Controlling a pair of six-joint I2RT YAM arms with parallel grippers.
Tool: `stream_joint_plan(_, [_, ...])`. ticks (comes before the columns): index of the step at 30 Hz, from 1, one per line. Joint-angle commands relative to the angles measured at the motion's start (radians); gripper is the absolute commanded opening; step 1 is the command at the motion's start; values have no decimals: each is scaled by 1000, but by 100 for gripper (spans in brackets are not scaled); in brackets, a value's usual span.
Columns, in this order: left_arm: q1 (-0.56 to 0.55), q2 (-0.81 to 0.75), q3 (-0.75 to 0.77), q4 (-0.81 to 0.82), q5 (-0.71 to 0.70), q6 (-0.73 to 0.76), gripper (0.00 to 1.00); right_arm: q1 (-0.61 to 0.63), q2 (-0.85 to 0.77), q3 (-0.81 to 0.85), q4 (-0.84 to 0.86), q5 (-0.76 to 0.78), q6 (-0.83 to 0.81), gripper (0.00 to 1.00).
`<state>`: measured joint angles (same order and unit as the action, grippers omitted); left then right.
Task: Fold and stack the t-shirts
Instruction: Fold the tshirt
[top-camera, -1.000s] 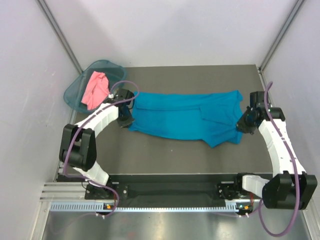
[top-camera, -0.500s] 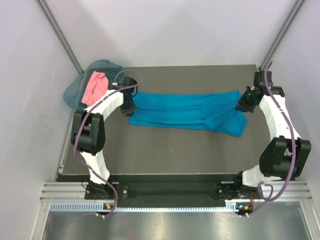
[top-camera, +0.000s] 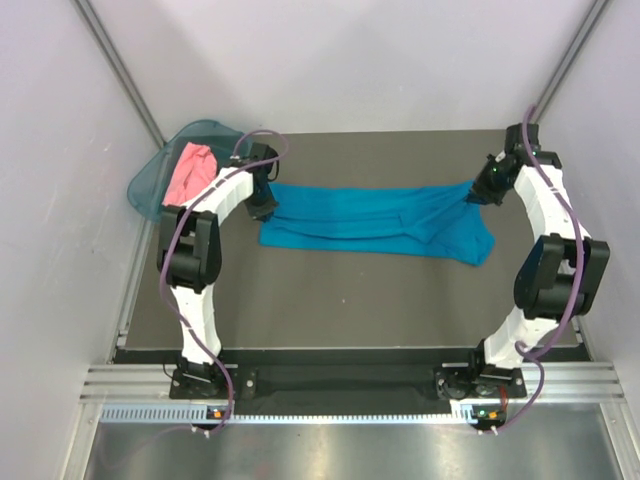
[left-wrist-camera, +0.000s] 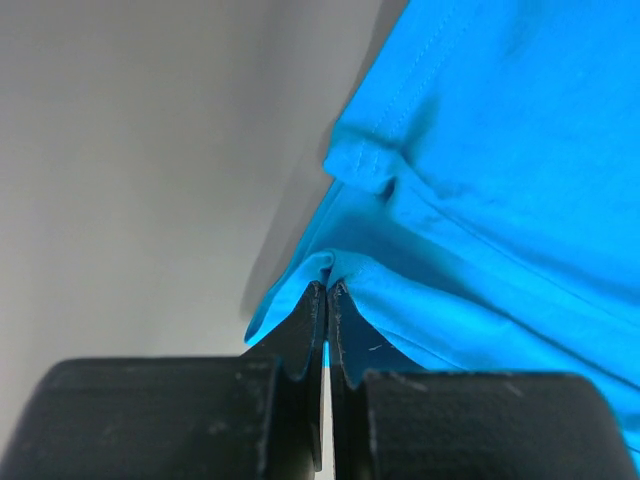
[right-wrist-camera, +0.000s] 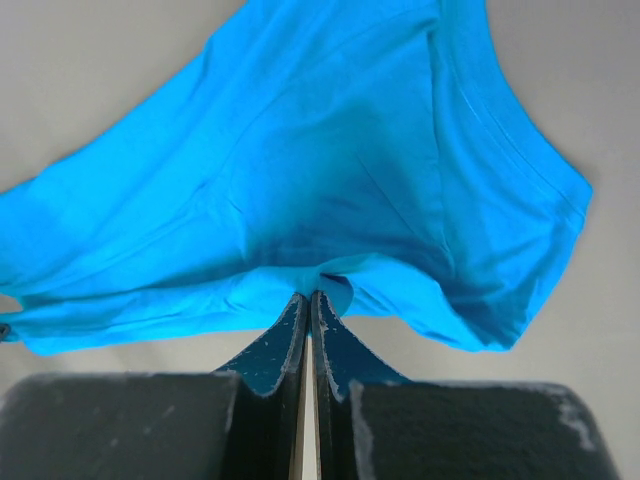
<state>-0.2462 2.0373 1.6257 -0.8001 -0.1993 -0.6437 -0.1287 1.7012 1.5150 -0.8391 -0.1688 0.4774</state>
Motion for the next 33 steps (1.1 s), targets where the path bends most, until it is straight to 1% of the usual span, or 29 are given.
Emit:
stream_joint_plan(1, [12, 17, 57, -19, -2, 9, 0, -19, 31, 68, 37, -32, -20, 0])
stream_joint_plan(9, [22, 46, 86, -25, -6, 3, 0, -28, 78, 88, 43, -29, -29, 0])
stream_joint_plan(19, [30, 89, 126, -21, 26, -4, 0, -40, 158, 137, 52, -54, -29, 0])
stream_joint_plan(33, [41, 124, 157, -14, 32, 6, 0, -58, 221, 168, 84, -60, -16, 0])
